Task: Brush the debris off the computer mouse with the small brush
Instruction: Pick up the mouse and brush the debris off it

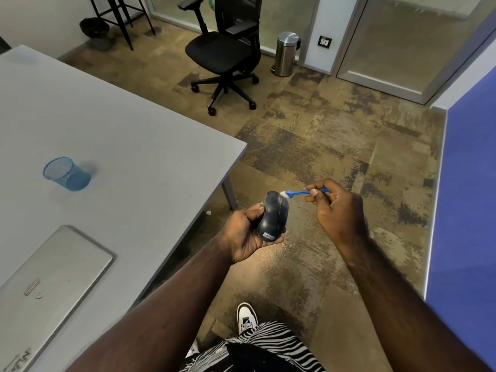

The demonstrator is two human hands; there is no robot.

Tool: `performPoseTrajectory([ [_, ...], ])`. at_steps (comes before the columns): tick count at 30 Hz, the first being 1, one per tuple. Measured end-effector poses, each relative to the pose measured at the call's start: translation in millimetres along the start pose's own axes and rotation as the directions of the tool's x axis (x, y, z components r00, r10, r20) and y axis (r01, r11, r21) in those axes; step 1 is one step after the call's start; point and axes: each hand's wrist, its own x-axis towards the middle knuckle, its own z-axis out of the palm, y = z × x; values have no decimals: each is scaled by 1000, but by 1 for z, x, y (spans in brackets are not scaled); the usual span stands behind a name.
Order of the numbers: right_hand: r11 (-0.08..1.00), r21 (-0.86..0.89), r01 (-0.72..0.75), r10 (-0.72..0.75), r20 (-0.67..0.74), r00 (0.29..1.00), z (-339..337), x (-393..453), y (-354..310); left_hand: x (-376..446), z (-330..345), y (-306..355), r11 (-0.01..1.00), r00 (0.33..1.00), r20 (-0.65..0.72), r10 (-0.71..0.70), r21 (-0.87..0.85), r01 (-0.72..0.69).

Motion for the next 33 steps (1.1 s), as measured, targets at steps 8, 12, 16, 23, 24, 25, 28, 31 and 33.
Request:
performPoseTrajectory([
  [8, 1000, 24, 9, -9, -12, 1000, -3, 2, -3, 1, -5, -2, 1000, 1000, -27, 14, 26, -13],
  [12, 989, 101, 103, -116, 122, 986, -2, -5, -6, 3, -4, -3, 998, 998, -54, 23, 61, -19],
  [16, 998, 35, 45, -46, 17, 999, -2, 0, -4, 1, -6, -4, 999, 999, -45, 20, 28, -19],
  [23, 998, -3, 61, -61, 31, 998, -4, 2, -1, 2, -6, -5, 1000, 999, -35, 22, 22, -21],
  [24, 999, 3, 48, -48, 17, 999, -5, 3, -1, 2, -5, -5, 1000, 1000, -23, 19, 15, -19],
  [25, 998, 16, 55, -55, 23, 998, -5, 2, -1, 2, -5, -5, 1000, 1000, -13, 16, 13, -16],
  [28, 996, 16, 85, -85, 70, 994, -3, 0, -3, 1, -4, -4, 999, 1000, -23, 15, 33, -14],
  [31, 999, 9, 32, -32, 35, 999, -3, 4, -4, -1, -3, -4, 1000, 999, -34, 8, 26, -7],
  [33, 998, 32, 49, -51, 55, 997, -1, 3, -6, -2, -1, -4, 999, 999, -32, 7, 32, -6],
])
